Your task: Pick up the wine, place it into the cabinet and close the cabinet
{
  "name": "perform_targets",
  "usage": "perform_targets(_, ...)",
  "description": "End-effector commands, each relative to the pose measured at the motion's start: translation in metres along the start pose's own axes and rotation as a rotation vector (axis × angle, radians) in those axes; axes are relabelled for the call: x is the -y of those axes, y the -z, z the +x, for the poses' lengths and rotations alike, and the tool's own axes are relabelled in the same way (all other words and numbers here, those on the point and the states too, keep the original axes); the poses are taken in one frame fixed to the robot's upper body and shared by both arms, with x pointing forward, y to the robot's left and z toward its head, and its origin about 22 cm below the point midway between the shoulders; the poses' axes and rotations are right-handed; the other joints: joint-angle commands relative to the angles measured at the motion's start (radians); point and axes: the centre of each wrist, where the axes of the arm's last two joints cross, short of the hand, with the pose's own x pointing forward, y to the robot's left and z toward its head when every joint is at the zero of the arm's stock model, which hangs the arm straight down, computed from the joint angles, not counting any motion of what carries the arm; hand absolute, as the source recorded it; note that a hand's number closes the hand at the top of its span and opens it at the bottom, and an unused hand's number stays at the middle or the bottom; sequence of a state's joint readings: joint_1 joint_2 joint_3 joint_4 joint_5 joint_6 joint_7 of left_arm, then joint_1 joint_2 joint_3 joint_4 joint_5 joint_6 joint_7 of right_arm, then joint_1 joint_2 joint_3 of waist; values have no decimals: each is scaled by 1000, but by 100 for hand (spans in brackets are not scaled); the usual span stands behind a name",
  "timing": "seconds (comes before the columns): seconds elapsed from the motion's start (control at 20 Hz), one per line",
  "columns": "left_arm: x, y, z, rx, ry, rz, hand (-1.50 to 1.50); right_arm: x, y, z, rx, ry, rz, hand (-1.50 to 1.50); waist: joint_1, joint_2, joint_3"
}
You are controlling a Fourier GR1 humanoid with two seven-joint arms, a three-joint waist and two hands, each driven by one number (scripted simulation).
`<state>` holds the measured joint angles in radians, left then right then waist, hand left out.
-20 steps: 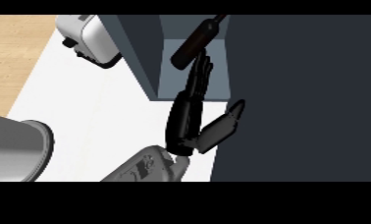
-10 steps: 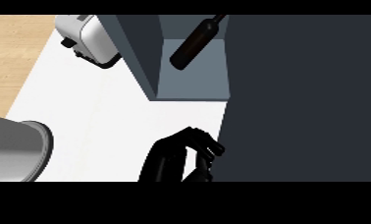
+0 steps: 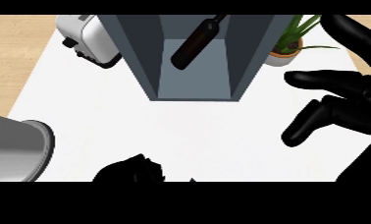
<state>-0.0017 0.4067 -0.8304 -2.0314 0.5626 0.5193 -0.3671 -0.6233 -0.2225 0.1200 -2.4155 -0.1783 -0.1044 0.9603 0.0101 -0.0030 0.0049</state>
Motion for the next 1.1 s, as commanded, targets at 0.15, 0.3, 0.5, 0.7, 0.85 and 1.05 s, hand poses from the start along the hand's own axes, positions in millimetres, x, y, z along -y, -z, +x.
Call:
perform_targets(0.15, -36, -23, 39, 12, -7, -49, 150, -37, -5, -2, -37, 156, 310, 150, 28, -3, -8)
perform_targets(0.3, -61, -32, 52, 57, -7, -34, 150, -49, -7, 1, -45, 174, 318, 150, 23, -6, -9)
perform_targets(0.5, -93, -33, 74, 92, 18, 10, 150, -77, 13, 5, -59, 150, 371, 150, 16, -4, -8)
perform_targets(0.7, -131, -40, 93, 105, 41, 20, 150, -104, 31, 5, -23, 81, 403, 150, 29, -4, -10)
perform_targets(0.85, -148, -41, 107, 69, 29, 6, 150, -133, 47, -5, -60, 64, 404, 150, 31, -2, -9)
perform_targets(1.05, -164, -46, 117, 67, 22, -32, 150, -156, 72, -9, -13, -3, 329, 150, 27, -3, -8)
